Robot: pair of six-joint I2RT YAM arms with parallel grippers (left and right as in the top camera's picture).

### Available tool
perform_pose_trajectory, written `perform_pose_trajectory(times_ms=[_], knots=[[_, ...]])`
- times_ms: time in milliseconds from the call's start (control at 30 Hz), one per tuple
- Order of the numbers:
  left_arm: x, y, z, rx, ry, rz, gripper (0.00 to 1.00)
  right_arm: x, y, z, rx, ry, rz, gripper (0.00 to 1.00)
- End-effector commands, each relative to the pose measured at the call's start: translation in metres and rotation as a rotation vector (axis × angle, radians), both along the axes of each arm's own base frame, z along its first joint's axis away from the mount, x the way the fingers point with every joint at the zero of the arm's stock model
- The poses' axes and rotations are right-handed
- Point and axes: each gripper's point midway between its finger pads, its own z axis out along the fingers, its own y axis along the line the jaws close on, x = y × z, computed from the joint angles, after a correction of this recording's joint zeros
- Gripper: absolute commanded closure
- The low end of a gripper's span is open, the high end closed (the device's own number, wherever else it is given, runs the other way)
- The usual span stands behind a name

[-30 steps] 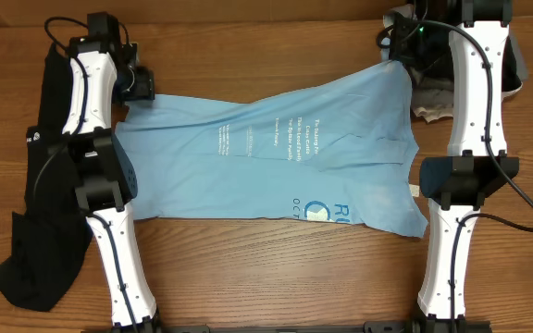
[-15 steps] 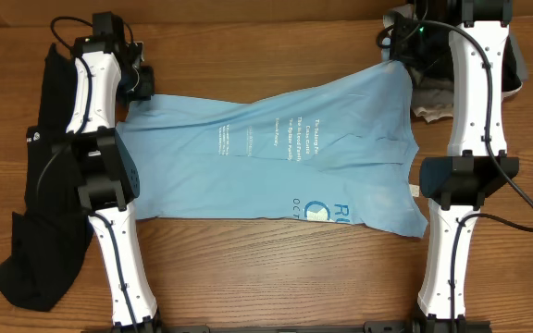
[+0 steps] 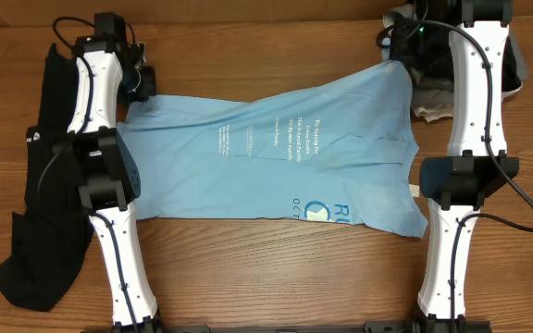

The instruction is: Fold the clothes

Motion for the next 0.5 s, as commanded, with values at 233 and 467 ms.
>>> perform_pose_trajectory(times_ms=[233,467], knots=[[-0.027,-0.001,0.162,-0.007,-0.164,0.089,0.96,-0.021,-0.002,0.091,0.032,-0.180,-0.047,0.96],[-0.064,0.007,0.166,0.015,-0.048,0.114,0.96,-0.032,0.004,0.103,0.048,-0.181,-0.059,0.96]])
